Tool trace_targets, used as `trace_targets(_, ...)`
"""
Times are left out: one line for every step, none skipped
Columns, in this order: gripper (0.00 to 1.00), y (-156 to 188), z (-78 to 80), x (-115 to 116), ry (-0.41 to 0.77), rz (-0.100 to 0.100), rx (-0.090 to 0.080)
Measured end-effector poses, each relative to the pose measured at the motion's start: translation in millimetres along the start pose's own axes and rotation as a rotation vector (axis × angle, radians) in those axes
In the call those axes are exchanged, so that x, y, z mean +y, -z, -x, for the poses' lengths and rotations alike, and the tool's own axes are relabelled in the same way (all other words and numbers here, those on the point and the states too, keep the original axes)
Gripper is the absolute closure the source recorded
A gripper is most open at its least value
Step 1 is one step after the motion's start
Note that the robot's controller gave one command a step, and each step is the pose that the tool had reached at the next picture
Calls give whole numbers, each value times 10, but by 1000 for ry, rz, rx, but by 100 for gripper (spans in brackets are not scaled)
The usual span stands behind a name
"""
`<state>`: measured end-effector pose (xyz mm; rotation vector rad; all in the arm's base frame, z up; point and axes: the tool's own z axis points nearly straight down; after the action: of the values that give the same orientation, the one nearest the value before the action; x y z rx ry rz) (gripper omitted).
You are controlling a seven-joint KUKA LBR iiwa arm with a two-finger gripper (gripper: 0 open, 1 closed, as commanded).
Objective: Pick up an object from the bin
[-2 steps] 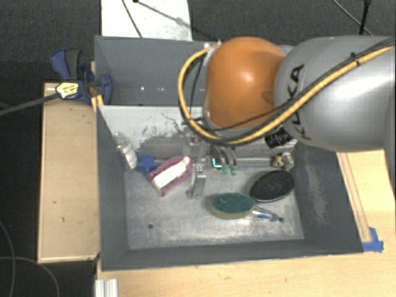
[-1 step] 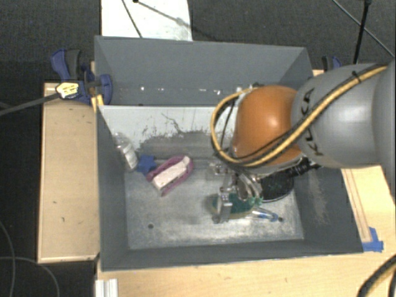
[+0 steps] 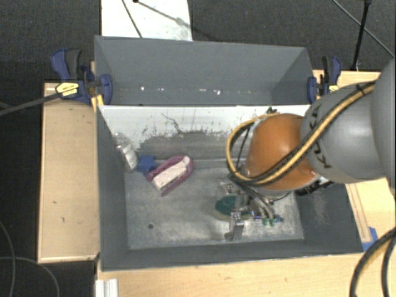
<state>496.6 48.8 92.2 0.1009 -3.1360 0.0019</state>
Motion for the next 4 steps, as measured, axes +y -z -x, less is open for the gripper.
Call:
trace_targets(0, -78, 271, 24, 281, 1, -9)
trace_targets(100, -78, 267, 23, 275, 1, -8)
trace_targets(0, -77, 267, 24, 271, 2, -8)
trace_targets(0, 600, -93, 42, 441, 0, -12)
